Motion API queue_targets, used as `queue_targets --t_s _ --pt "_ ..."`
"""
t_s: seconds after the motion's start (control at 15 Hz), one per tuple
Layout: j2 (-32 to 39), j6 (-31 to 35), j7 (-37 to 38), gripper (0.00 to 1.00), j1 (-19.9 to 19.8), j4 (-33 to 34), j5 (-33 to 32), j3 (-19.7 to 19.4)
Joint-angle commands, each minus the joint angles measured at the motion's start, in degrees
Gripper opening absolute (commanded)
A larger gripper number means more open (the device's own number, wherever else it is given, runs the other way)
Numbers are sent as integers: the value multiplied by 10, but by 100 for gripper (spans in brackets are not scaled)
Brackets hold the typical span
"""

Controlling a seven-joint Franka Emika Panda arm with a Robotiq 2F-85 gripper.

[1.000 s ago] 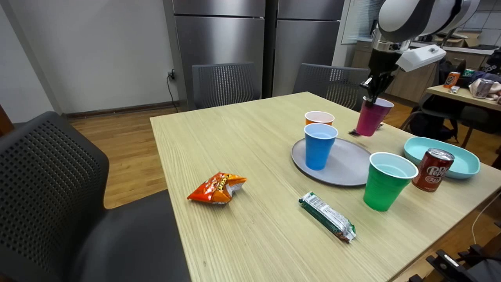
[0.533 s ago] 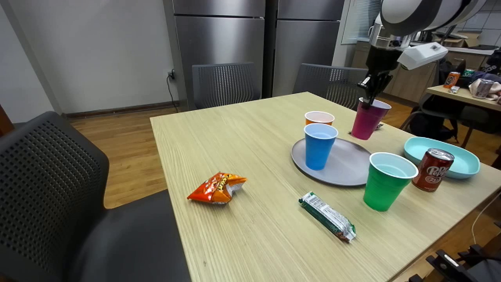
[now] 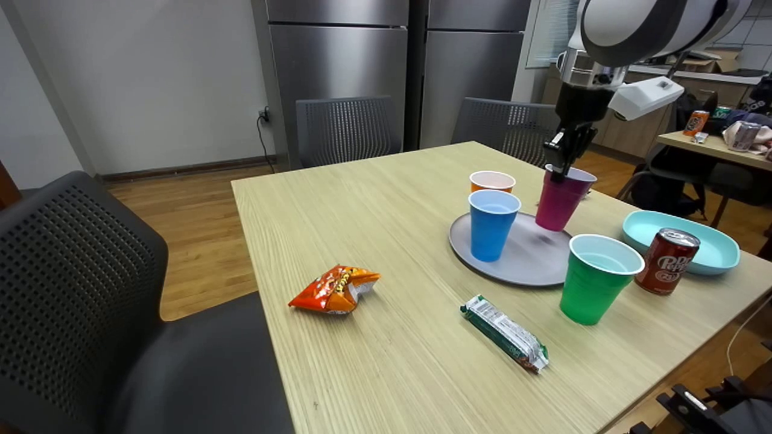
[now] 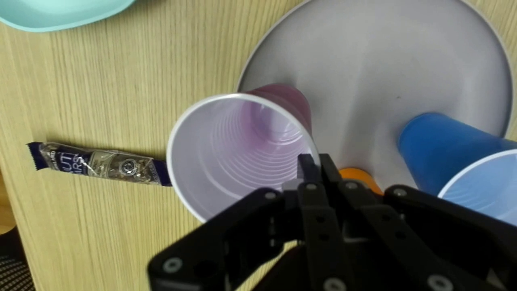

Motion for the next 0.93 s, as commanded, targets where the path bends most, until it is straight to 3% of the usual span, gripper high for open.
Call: queue_targets --t_s 0.0,0.87 --pt "-13 18 -11 1 4 -20 3 4" --pt "7 47 7 1 20 -14 -17 -4"
